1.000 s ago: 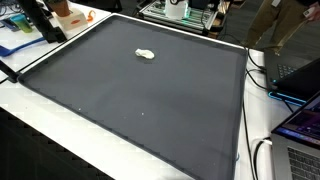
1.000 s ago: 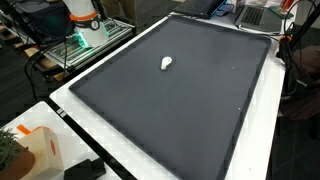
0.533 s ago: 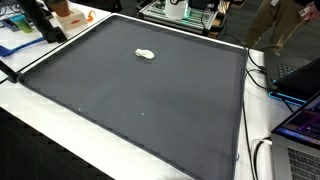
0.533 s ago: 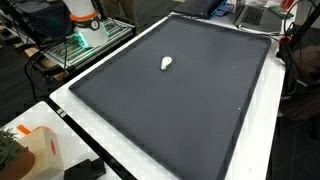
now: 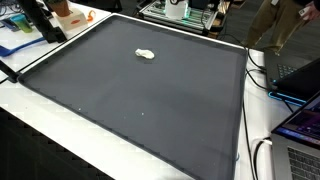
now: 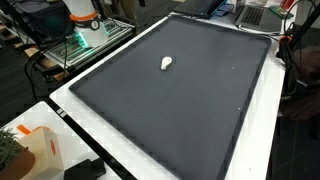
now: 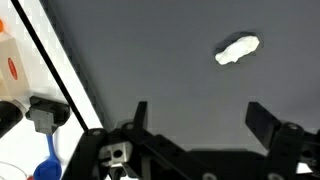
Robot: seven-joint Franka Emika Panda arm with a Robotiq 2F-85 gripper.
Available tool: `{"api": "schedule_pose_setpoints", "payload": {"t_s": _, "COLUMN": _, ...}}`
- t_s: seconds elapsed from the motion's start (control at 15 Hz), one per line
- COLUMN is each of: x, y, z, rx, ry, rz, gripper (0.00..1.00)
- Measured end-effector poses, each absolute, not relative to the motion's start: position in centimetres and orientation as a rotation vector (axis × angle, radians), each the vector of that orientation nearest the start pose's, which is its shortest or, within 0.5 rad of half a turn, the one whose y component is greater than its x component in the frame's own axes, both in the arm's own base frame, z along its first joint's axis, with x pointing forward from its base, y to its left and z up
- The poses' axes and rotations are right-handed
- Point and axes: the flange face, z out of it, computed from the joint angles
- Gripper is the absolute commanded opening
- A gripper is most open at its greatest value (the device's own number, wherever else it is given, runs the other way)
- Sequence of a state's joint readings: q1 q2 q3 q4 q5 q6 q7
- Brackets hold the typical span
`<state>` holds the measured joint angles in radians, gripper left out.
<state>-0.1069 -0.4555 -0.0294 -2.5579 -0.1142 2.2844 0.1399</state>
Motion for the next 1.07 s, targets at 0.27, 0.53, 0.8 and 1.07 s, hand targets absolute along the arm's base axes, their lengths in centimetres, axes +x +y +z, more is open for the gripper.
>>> {"api": "schedule_pose_setpoints", "payload": {"t_s": 0.27, "x": 40.7, "y": -5.9, "z": 44.4, "rx": -3.186, "ry": 0.336, "rz": -0.309, "gripper": 1.00}}
{"api": "schedule_pose_setpoints", "payload": {"t_s": 0.53, "x": 40.9, "y": -5.0, "z": 43.7, "rx": -3.167, "ry": 0.373, "rz": -0.405, "gripper": 1.00}}
{"api": "schedule_pose_setpoints", "payload": {"t_s": 0.8, "x": 40.0, "y": -1.7, "z": 40.3, "rx": -3.120, "ry": 0.394, "rz": -0.572, "gripper": 1.00}}
{"api": "schedule_pose_setpoints", "payload": {"t_s": 1.07, "x": 40.1, "y": 2.7, "z": 38.1, "rx": -3.095, "ry": 0.285, "rz": -0.702, "gripper": 1.00}}
